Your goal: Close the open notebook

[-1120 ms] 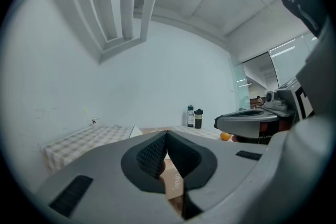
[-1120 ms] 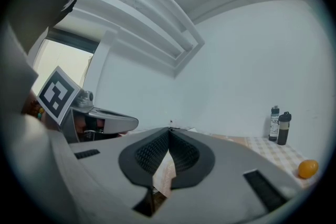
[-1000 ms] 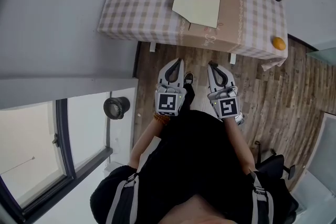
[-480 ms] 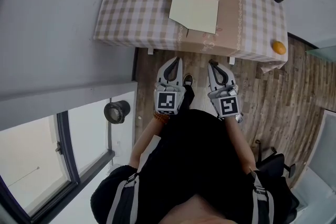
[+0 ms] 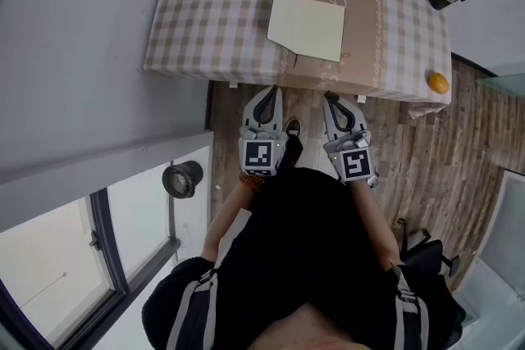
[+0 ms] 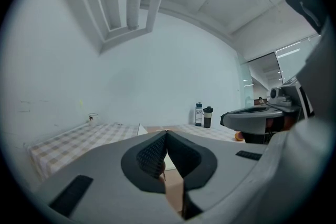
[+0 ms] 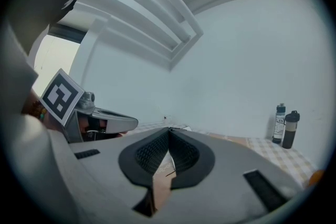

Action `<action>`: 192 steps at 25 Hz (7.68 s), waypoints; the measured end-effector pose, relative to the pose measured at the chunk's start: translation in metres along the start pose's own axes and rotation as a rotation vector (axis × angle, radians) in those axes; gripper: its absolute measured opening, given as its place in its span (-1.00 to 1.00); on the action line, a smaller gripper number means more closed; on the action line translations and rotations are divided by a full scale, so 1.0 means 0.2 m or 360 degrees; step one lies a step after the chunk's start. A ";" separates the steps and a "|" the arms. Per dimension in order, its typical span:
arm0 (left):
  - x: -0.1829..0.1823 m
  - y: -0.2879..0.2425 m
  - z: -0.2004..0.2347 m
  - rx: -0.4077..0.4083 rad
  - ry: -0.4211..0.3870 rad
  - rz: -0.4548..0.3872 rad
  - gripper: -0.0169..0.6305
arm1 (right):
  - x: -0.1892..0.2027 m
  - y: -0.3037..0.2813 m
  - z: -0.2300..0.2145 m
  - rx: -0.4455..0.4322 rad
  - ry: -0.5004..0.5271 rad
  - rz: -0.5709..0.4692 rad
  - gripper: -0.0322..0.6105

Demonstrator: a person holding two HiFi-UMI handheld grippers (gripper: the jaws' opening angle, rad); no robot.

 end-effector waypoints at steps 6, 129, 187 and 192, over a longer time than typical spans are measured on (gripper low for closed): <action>-0.02 -0.12 0.11 0.0003 0.0026 -0.0008 -0.94 | -0.05 -0.13 -0.04 0.0003 0.0040 0.0009 -0.89; 0.05 -0.89 0.36 0.0313 0.0424 0.0256 -0.89 | -0.02 -0.48 -0.46 0.0160 0.0036 -0.0008 -0.89; -0.07 -1.29 0.18 0.0657 0.0310 0.0355 -0.90 | 0.01 -0.57 -0.75 0.0359 -0.0056 0.0087 -0.89; 0.03 -1.13 0.09 0.0671 0.0289 0.0370 -0.90 | 0.08 -0.41 -0.63 0.0378 -0.0070 0.0083 -0.89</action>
Point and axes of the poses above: the fingertips, and each gripper's own axes: y backward along the fingers, z to its left, x out of its underside, the point moved 8 cm from there along y, backward along the fingers, and after that the axes turned 15 degrees about z, right-handed, at the moved point
